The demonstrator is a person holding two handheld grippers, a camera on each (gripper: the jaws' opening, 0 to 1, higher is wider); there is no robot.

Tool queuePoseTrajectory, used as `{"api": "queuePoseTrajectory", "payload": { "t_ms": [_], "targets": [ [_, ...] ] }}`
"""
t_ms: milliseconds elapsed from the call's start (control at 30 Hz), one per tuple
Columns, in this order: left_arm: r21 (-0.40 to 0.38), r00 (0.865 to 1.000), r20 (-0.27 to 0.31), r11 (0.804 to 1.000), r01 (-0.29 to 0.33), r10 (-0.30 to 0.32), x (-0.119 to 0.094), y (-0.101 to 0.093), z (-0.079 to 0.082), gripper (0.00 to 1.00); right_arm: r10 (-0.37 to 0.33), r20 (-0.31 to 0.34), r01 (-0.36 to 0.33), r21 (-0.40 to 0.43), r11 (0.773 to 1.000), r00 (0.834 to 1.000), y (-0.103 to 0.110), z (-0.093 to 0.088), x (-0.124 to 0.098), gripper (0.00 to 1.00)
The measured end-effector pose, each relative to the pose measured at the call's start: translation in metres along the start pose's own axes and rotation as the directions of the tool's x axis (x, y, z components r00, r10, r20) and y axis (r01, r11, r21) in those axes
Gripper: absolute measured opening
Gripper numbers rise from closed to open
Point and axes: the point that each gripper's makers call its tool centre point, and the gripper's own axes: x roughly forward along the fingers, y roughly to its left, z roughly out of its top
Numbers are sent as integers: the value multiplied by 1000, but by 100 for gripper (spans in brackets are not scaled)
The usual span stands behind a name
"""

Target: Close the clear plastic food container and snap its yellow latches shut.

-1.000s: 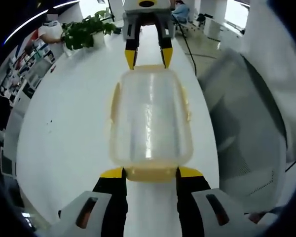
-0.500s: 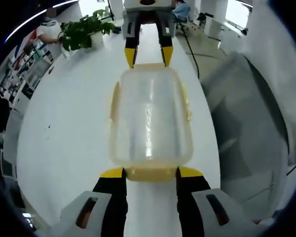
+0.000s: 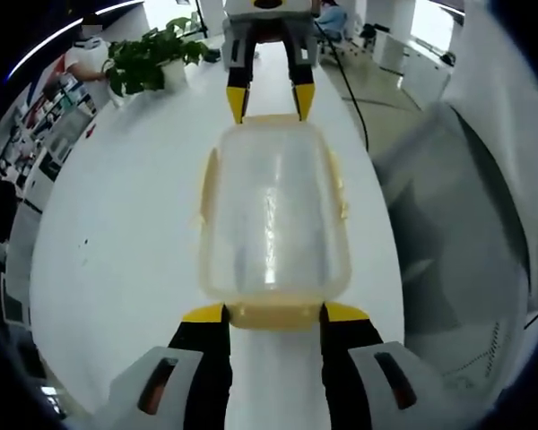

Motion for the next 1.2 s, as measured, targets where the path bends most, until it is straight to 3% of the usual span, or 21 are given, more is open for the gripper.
{"api": "queuePoseTrajectory", "payload": {
  "t_ms": [867, 1200],
  "targets": [
    [30, 1000, -8, 1000, 9, -9, 32, 6, 34, 37, -19, -28, 19, 16, 1000, 999, -2, -46, -12, 37],
    [37, 1000, -10, 999, 20, -20, 43, 5, 40, 37, -15, -42, 16, 20, 1000, 999, -2, -57, -11, 37]
  ]
}}
